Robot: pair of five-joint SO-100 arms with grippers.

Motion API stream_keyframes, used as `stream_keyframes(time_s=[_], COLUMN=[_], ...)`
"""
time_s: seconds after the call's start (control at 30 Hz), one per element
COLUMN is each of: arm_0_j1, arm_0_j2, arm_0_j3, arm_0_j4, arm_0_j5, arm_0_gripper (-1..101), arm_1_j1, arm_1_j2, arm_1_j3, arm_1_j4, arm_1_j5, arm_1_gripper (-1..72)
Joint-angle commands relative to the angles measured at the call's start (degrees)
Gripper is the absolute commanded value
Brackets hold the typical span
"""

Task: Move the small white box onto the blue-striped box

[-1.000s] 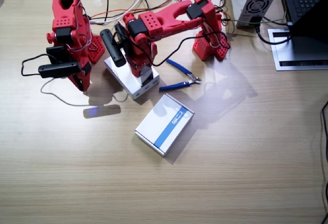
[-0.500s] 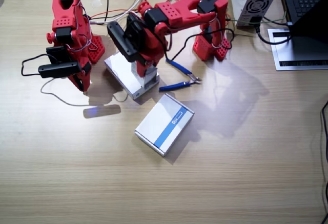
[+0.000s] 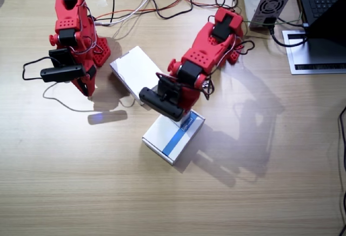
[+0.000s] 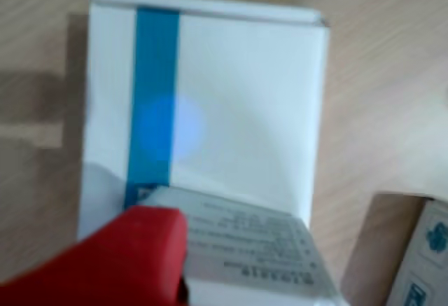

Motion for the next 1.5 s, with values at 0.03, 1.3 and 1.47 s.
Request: stream_keyframes(time_s=[0.03, 1.3, 1.47], arm_0_j1=[-3.1, -29.1, -29.3], arm_0_j2=[-3.3, 125.9, 125.9], arm_0_j3=[-6.9, 123.4, 125.3], arm_0_j4=[0.5, -40.3, -39.7], arm_0_j5=[2.6, 36.8, 43.2], arm_0_gripper=[20, 0, 0], arm_1_j1=[0.7, -1.5, -1.3], arm_1_j2=[1.6, 1.6, 1.6], arm_1_j3=[-0.9, -0.8, -0.8], arm_1_j4=[1.4, 1.3, 1.2], arm_1_j5=[-1.6, 0.8, 1.1], arm_1_gripper=[0.2, 0.2, 0.2])
